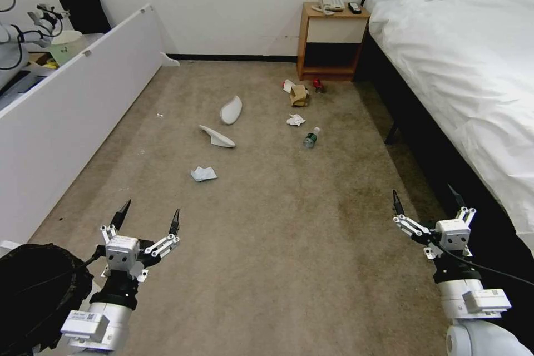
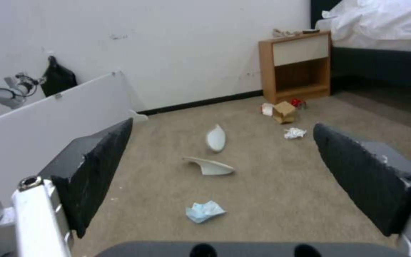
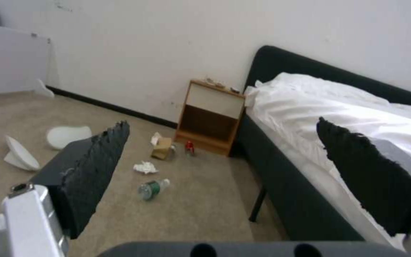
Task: Pick up the trash bin, then pick up the garbage from the floor and place it into the trash bin.
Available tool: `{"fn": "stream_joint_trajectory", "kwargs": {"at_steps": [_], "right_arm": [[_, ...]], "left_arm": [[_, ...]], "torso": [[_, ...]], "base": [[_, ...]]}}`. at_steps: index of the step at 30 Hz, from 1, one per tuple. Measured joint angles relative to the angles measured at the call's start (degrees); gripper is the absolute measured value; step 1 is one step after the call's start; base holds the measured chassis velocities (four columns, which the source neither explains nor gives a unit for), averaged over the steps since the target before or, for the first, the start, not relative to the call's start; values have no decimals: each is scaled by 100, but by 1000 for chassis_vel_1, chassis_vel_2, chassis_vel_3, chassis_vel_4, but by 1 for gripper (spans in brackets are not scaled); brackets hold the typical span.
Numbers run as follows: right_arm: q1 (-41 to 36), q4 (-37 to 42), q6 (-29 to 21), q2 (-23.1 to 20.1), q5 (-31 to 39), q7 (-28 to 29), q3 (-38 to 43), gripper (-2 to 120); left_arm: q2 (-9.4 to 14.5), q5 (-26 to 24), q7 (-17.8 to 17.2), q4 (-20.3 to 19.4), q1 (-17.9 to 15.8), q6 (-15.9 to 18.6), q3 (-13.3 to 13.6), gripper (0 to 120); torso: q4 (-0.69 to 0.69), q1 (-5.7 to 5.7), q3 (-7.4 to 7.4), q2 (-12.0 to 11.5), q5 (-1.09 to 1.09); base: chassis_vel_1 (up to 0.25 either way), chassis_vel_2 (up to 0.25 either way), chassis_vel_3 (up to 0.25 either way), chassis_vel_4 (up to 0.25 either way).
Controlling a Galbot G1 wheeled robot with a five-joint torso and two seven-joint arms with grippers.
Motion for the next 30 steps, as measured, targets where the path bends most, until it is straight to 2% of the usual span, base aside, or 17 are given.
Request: {"fn": "stream_joint_trajectory", "kwargs": {"at_steps": [5,17,30], "right_arm": [[-19,19,71,0,-3,-8,10,100],[-9,82,133,0,-58,-48,58,100],[-47,114,234,0,35,-413,142,100]], "left_arm": [[-11,-55,-175,-19,-37,-9,39,100],[-55,-13,-237,-53,-34,-42,9,100],[-109,49,-254,-88,-12,-54,57,100]], "torso": [[0,0,0,0,0],[0,0,0,0,0],[0,0,0,0,0]], "base": [[0,0,0,0],[0,0,0,0],[0,0,0,0]]}}
